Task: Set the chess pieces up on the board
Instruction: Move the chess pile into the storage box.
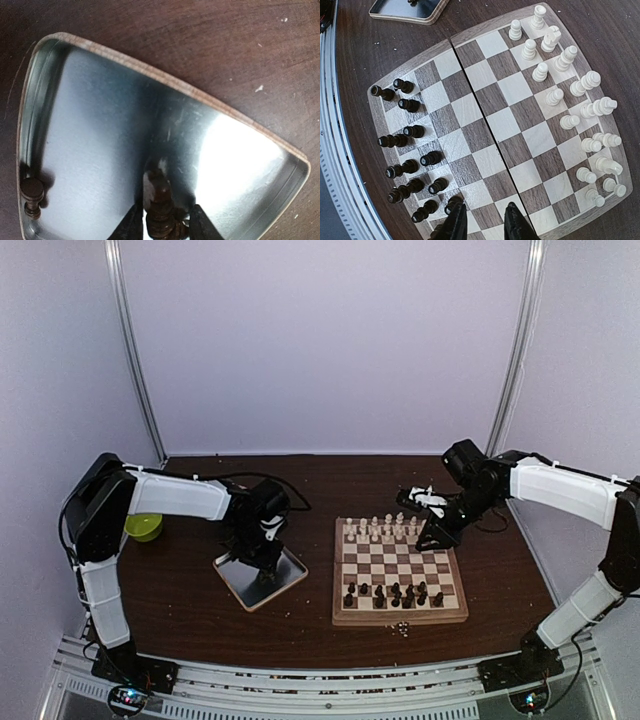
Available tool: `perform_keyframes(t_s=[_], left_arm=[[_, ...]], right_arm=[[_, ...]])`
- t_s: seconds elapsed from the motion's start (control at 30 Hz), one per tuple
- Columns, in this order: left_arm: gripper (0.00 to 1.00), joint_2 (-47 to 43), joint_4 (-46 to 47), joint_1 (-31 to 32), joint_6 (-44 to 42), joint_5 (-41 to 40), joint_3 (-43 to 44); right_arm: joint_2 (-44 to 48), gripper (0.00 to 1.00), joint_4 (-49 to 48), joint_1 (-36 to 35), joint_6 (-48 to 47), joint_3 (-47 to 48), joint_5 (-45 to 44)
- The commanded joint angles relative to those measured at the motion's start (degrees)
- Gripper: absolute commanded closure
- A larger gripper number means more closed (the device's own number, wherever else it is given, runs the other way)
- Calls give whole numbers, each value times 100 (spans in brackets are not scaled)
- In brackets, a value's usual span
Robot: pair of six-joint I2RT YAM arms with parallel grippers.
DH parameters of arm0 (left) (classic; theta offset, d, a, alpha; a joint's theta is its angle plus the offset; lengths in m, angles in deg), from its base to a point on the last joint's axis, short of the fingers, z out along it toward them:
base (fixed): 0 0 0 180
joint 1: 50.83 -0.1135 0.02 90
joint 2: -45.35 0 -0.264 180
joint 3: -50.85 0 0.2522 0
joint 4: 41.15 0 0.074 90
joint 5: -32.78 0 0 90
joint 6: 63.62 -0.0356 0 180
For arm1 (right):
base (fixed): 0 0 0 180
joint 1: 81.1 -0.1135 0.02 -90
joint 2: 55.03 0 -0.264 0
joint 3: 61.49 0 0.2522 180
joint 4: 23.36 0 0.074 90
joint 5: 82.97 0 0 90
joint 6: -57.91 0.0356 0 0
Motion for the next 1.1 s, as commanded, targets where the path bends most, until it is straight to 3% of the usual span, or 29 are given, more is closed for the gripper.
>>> perform_keyframes(t_s=[0.0, 0.23, 0.57, 0.77, 1.07], left_arm=[[65, 180, -452, -40, -128, -232, -47], [61, 93, -581, -31, -259, 41, -134], [62, 60, -741, -12, -685, 177, -196], [76, 8, -537, 7, -1071, 380, -321], [81, -662, 645, 12, -1521, 689, -998]], right_arm=[[-35, 72, 85, -50, -20, 42, -63], [-94, 72, 109, -107, -20, 72, -69], [-124, 72, 118, -188, -3, 92, -99], [-146, 72, 145, -227, 61, 209, 58], [-538, 72, 540, -534, 292, 1259, 762]])
